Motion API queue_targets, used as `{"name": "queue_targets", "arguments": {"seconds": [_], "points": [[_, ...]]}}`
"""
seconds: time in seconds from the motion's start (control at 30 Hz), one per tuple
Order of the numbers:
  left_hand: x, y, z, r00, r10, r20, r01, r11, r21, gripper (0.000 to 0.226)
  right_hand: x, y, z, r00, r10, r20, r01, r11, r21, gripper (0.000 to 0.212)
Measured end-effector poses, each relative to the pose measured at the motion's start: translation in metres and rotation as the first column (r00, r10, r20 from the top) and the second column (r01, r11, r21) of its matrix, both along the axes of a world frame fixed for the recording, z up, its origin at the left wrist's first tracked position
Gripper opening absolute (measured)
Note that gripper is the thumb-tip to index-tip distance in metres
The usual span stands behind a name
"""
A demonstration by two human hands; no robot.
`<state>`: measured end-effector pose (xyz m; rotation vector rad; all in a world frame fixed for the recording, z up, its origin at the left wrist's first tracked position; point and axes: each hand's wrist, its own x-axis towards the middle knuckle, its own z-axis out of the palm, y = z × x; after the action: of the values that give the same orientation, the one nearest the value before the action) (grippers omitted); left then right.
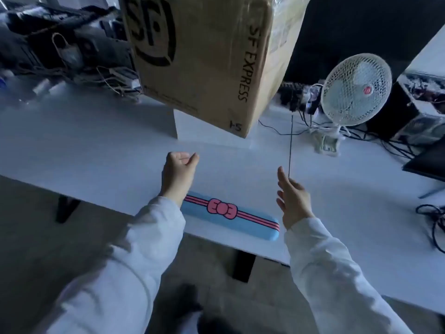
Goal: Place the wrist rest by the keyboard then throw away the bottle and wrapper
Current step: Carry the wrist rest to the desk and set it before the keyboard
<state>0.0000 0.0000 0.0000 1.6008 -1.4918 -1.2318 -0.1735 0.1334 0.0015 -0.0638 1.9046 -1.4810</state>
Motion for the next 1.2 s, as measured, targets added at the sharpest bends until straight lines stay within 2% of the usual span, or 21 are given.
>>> {"name": "queue_targets", "arguments": {"seconds": [0.1,0.2,0.27,0.37,0.4,0.6,0.73,0.9,1.07,1.2], "points": [[0.007,-0.002,-0.034,0.997,0.012,0.077,-0.019,0.996,0.092,0.050,-0.003,0.006,-0.040,0.996,-0.067,-0.062,0.073,0.992,0.101,0.051],[0.016,-0.005,-0.066,0.991,-0.021,0.129,-0.002,0.984,0.178,0.064,-0.003,0.016,-0.083,0.991,-0.125,-0.049,0.133,0.966,0.220,0.028],[0.022,-0.014,-0.085,0.986,-0.026,0.164,-0.011,0.976,0.216,0.072,0.000,0.018,-0.099,0.985,-0.164,-0.055,0.173,0.938,0.301,0.024],[0.032,-0.025,-0.112,0.970,-0.044,0.241,-0.025,0.960,0.278,0.078,0.006,0.016,-0.121,0.973,-0.211,-0.098,0.233,0.875,0.425,0.064],[0.033,-0.028,-0.117,0.962,-0.054,0.267,-0.029,0.954,0.297,0.076,0.009,0.014,-0.124,0.971,-0.214,-0.106,0.239,0.860,0.451,0.069],[0.040,-0.052,-0.144,0.923,-0.135,0.359,0.002,0.938,0.347,0.081,0.012,0.006,-0.138,0.978,-0.186,-0.099,0.208,0.781,0.589,0.074],[0.042,-0.062,-0.149,0.910,-0.187,0.371,0.043,0.931,0.362,0.078,0.010,0.004,-0.147,0.984,-0.157,-0.088,0.177,0.742,0.647,0.077],[0.053,-0.074,-0.160,0.912,-0.248,0.326,0.100,0.907,0.410,0.073,0.005,0.003,-0.147,0.985,-0.154,-0.083,0.170,0.725,0.667,0.067],[0.057,-0.069,-0.161,0.955,-0.211,0.209,0.116,0.914,0.390,0.054,-0.001,0.007,-0.149,0.985,-0.143,-0.093,0.169,0.749,0.640,0.052],[0.060,-0.058,-0.157,0.988,-0.144,0.061,0.113,0.926,0.361,0.046,-0.002,0.004,-0.144,0.967,-0.254,-0.003,0.228,0.866,0.444,0.045]]}}
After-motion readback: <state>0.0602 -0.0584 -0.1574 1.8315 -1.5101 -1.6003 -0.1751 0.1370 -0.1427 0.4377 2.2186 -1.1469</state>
